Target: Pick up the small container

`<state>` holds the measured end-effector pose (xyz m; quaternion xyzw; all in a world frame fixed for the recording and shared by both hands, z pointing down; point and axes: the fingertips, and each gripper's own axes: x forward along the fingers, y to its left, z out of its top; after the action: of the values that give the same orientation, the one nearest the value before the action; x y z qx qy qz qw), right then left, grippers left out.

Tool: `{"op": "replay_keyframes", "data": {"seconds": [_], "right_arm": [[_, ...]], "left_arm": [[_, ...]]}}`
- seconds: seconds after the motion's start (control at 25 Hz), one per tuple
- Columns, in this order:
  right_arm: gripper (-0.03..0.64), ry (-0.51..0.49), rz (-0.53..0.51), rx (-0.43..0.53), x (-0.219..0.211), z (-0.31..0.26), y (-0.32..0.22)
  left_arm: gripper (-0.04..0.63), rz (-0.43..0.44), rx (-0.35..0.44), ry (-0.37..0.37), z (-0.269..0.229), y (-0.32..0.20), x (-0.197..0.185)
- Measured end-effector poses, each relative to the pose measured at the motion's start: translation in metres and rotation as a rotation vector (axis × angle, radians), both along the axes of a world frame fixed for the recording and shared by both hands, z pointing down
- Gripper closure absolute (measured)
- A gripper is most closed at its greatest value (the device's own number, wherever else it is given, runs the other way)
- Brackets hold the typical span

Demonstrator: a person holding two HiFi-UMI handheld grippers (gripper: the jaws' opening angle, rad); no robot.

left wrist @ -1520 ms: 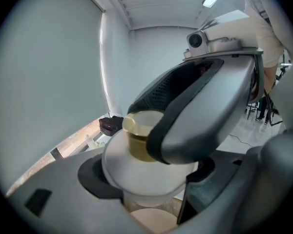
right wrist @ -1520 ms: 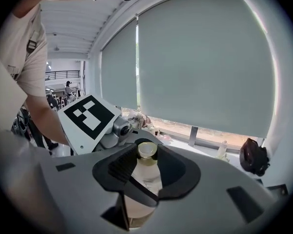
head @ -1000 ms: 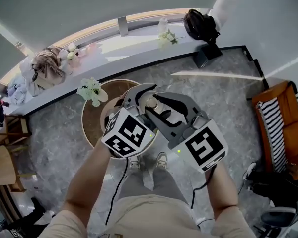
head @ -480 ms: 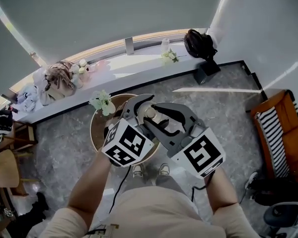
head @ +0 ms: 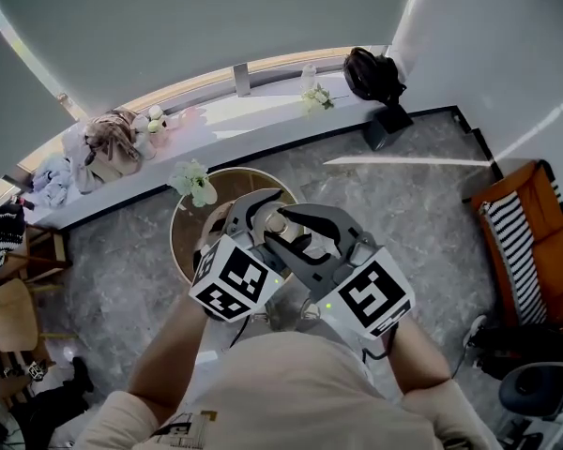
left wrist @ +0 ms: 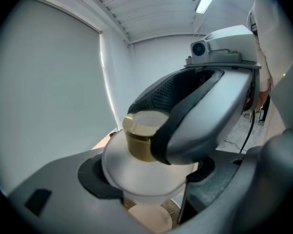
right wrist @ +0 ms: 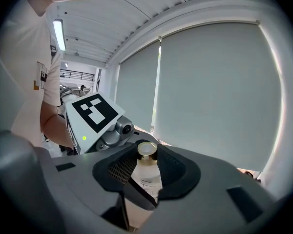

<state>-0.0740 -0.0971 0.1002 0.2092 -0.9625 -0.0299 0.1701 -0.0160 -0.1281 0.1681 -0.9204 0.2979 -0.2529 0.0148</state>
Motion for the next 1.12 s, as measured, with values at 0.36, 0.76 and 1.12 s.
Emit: {"op": "replay_keyframes", "data": {"seconds": [0.36, 0.76, 1.12], "right_arm": [[0.489, 0.0, -0.004, -0.066, 0.001, 0.023, 0.014], [0.489, 0.015, -0.011, -0.08, 0.004, 0.03, 0.017], [0.489, 0.02, -0.013, -0.094, 0.007, 0.032, 0.02]], "left_arm": [[0.252, -0.004, -0.057, -0.015, 0.025, 0.018, 0.0], [0.252, -0.008, -0.072, -0.006, 0.033, 0.022, 0.004], [0.252, -0.009, -0.084, -0.008, 0.035, 0.025, 0.006]]}}
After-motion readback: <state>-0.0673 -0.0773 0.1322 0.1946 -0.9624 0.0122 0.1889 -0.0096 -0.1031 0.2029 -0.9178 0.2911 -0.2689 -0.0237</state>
